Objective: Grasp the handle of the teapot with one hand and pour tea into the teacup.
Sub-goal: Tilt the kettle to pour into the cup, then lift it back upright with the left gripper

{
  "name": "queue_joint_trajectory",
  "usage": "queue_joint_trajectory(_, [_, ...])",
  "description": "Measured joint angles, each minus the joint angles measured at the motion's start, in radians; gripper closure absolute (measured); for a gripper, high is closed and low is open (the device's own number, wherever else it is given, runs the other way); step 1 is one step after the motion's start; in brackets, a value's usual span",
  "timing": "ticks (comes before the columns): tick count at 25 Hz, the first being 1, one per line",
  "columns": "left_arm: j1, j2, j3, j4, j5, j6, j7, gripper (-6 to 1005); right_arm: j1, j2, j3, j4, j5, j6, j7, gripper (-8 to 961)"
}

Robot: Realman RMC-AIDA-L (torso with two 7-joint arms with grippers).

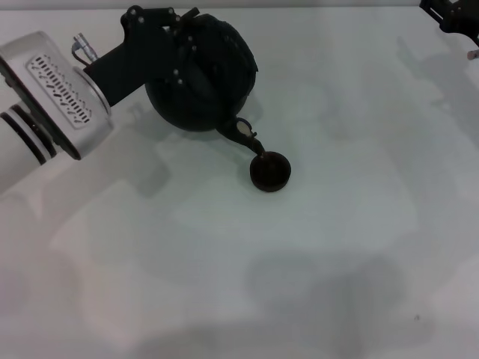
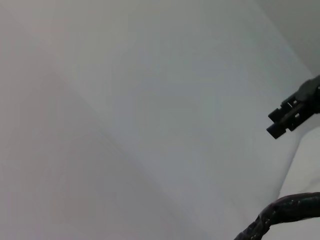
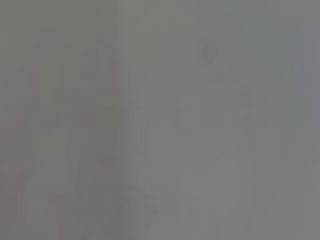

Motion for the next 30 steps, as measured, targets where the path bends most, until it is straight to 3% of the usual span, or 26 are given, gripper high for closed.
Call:
queue_joint_trajectory(11, [-0.013,-0.001,0.002,-0.013,0.0,-0.003,0.05,904,0.006,0.0,0.003,0.0,0.0,0.0,0.0,108])
queue_joint_trajectory(30, [0.008,-0.001,-0.007,-0.062,-0.031,0.006,-0.015,905,0.013,0.0,-0.002,0.0,0.0,0.0,0.0,108])
